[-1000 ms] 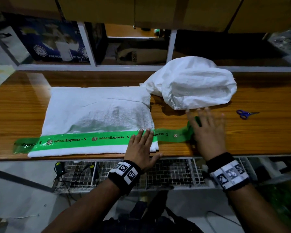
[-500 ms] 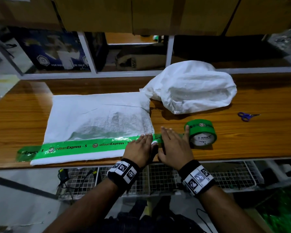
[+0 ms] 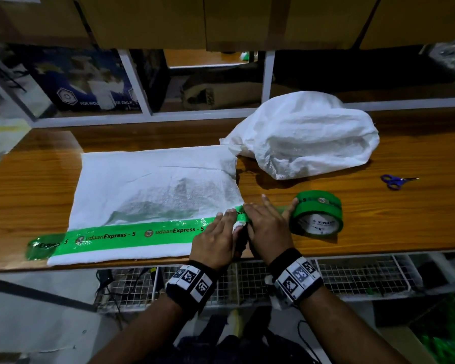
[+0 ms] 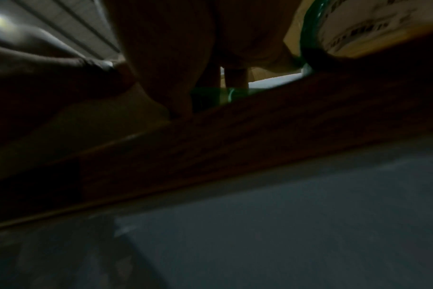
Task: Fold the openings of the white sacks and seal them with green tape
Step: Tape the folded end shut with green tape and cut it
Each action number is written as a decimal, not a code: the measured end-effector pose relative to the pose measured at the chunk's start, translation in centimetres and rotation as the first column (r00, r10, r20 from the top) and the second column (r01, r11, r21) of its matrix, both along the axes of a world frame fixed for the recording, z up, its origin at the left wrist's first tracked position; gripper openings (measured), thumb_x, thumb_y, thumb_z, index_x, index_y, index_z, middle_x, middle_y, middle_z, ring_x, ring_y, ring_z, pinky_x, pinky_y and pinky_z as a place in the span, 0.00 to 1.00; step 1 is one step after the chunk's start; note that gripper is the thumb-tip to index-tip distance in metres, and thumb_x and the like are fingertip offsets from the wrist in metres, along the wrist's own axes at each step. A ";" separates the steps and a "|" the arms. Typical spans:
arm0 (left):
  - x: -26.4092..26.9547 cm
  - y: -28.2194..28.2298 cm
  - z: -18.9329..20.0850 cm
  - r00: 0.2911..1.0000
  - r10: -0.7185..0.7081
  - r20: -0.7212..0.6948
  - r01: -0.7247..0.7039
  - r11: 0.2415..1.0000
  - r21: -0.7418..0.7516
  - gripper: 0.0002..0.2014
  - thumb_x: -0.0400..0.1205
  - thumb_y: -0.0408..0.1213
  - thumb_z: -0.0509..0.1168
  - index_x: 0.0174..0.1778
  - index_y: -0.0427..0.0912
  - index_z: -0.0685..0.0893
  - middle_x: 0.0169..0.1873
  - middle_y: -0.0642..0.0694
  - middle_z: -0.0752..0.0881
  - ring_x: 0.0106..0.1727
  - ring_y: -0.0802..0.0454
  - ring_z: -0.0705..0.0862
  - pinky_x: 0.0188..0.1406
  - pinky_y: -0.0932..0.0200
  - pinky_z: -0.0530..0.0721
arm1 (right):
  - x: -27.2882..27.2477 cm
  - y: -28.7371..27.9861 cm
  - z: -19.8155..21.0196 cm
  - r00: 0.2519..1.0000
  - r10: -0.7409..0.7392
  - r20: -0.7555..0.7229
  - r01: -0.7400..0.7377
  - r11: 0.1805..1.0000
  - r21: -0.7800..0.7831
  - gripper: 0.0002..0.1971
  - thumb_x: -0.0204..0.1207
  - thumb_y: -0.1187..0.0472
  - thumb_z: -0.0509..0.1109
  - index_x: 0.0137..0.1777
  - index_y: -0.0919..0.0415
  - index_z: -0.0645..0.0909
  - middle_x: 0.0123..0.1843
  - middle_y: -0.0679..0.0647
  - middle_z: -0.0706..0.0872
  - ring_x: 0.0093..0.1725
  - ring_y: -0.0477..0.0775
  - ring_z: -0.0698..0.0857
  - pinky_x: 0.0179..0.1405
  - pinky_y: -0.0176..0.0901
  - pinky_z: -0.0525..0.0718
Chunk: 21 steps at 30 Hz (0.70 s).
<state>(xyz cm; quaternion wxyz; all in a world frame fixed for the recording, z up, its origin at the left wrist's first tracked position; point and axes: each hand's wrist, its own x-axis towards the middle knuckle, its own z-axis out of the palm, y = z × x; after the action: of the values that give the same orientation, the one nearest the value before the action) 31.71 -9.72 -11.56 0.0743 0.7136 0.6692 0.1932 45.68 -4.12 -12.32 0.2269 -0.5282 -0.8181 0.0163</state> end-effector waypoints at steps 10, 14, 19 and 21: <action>0.4 0.2 0.5 0.996 -0.069 -0.054 0.061 0.989 -0.133 0.39 0.71 0.51 0.69 0.75 0.30 0.77 0.68 0.36 0.84 0.65 0.40 0.86 0.55 0.48 0.90 | 0.1 -0.7 1.1 0.999 -0.044 0.007 0.044 0.999 -0.006 0.24 0.66 0.60 0.81 0.64 0.53 0.86 0.61 0.49 0.91 0.78 0.62 0.76 0.72 0.92 0.41; 0.5 0.3 0.9 0.994 -0.079 -0.068 0.073 0.993 -0.095 0.32 0.75 0.50 0.58 0.71 0.35 0.83 0.65 0.40 0.87 0.62 0.39 0.88 0.50 0.44 0.91 | 0.8 -1.6 1.3 0.999 -0.035 0.030 0.036 0.999 -0.021 0.27 0.65 0.59 0.82 0.67 0.53 0.85 0.63 0.50 0.90 0.78 0.62 0.76 0.73 0.90 0.39; 0.7 -1.1 1.2 0.995 -0.091 -0.037 0.090 0.996 -0.027 0.33 0.71 0.48 0.58 0.70 0.38 0.85 0.65 0.43 0.87 0.63 0.42 0.88 0.50 0.47 0.91 | 0.8 -3.4 1.0 0.998 -0.028 0.050 0.030 0.999 -0.028 0.28 0.69 0.57 0.80 0.70 0.57 0.82 0.67 0.53 0.88 0.77 0.60 0.78 0.76 0.88 0.41; 0.6 -1.5 1.4 0.995 -0.093 -0.020 0.093 0.996 -0.012 0.34 0.68 0.49 0.58 0.70 0.39 0.85 0.66 0.45 0.87 0.63 0.46 0.88 0.48 0.51 0.91 | 0.5 -4.0 0.6 0.999 -0.027 0.041 0.029 0.999 -0.042 0.31 0.68 0.57 0.80 0.73 0.60 0.80 0.69 0.55 0.87 0.76 0.58 0.79 0.77 0.87 0.44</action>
<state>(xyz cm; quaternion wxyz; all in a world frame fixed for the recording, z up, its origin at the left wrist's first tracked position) 32.30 -11.21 -10.14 0.0805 0.7456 0.6370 0.1785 46.19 -8.10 -11.69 0.1989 -0.5444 -0.8146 0.0199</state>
